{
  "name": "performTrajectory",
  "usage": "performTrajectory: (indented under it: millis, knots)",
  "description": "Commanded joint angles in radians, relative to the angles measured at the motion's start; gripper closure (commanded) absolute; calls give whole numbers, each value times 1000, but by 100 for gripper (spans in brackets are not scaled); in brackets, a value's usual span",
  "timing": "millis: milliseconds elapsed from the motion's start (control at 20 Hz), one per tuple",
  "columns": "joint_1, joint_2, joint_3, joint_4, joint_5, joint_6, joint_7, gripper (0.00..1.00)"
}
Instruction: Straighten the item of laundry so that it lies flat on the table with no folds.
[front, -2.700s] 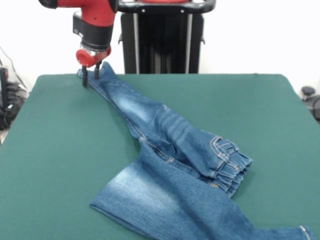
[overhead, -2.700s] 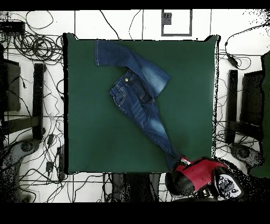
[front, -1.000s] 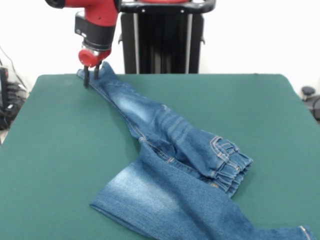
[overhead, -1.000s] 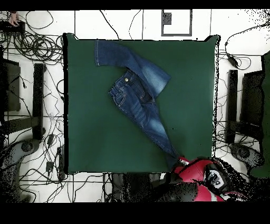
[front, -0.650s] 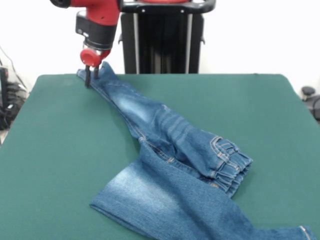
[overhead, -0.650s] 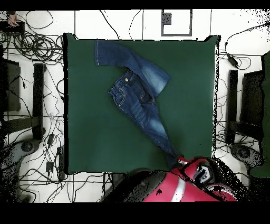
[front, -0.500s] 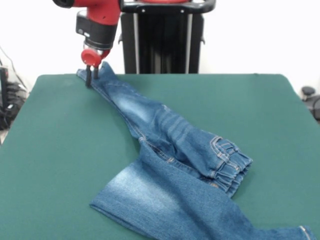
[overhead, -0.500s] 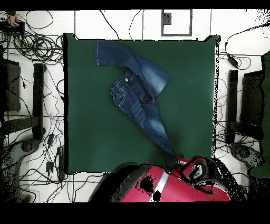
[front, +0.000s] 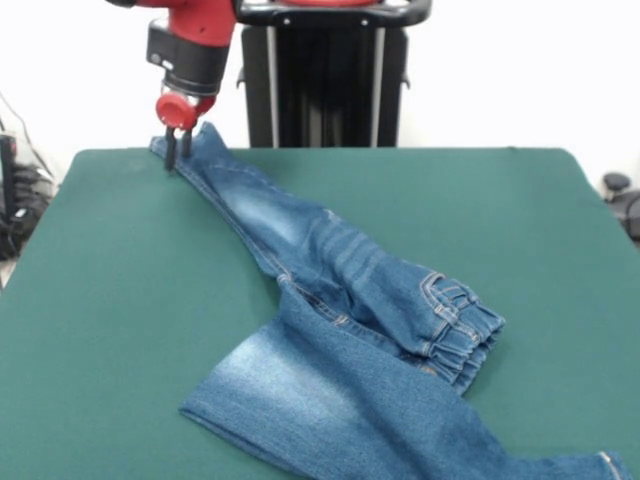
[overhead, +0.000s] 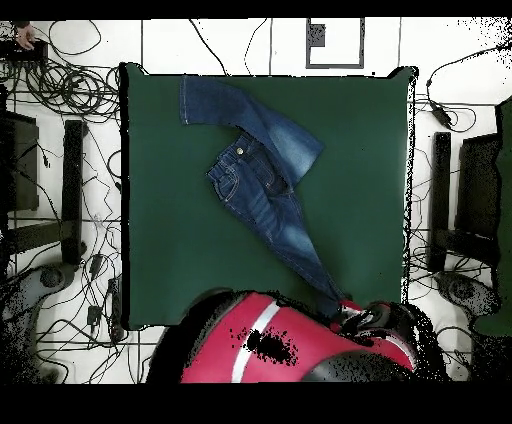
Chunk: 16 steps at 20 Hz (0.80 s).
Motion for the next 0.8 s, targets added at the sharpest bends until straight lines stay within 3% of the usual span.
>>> performTrajectory:
  millis: [50, 800]
  knots:
    - [9, 151, -73, -201, 122, 21, 95, 0]
    - [16, 203, -165, -234, 240, -86, 38, 0]
